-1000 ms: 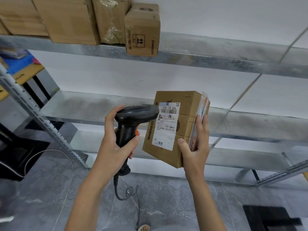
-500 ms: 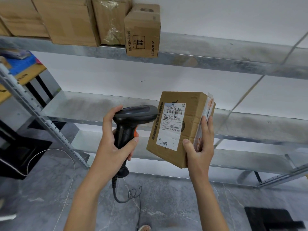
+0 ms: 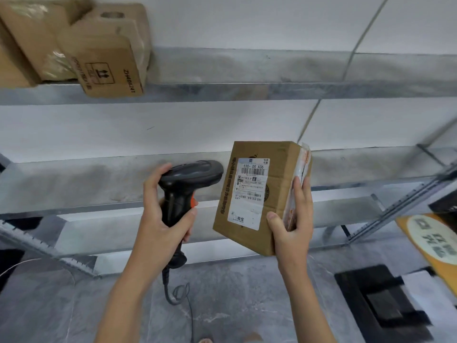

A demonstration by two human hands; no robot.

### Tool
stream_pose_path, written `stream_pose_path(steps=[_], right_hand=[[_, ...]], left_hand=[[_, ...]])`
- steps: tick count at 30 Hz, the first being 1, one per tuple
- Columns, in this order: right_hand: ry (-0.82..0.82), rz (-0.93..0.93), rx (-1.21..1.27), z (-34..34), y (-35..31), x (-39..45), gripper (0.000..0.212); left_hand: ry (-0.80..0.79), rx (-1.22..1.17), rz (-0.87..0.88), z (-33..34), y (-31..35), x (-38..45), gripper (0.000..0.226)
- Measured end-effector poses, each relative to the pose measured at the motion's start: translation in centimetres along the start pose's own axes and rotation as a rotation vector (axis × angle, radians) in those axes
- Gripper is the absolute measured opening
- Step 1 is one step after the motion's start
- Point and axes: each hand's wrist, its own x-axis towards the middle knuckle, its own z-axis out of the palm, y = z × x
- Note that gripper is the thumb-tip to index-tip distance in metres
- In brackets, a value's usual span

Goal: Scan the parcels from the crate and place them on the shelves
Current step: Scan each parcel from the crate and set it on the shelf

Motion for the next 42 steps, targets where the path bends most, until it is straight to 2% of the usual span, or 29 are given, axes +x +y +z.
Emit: stream_pose_path(steps=[8, 18, 28, 33, 42], right_hand=[[0.214, 0.02, -0.124, -10.2, 0.6, 3.0, 0.08], [0.531, 0.088, -0.227, -25.5, 1.6, 2.8, 0.079], [0.779, 0.193, -0.278, -34.3, 3.9, 0.8, 0.083], [0.852, 0.227, -0.303, -37.7, 6.4, 2.7, 0.083], [0.89, 0.252, -0.363, -45.9, 8.9, 11.0, 0.08]], left_hand=[[-0.221, -0.038, 0.019, 11.0, 0.9, 3.5, 0.088], [-0.5, -0.167, 0.087, 29.0, 2.3, 4.0, 0.089], [-0.805, -0.19, 0.154, 42.1, 3.0, 3.3, 0.085], [-0.871, -0.186, 0.142, 48.2, 2.6, 4.6, 0.085], [-0.918, -0.265, 0.093, 61.4, 3.0, 9.5, 0.083]])
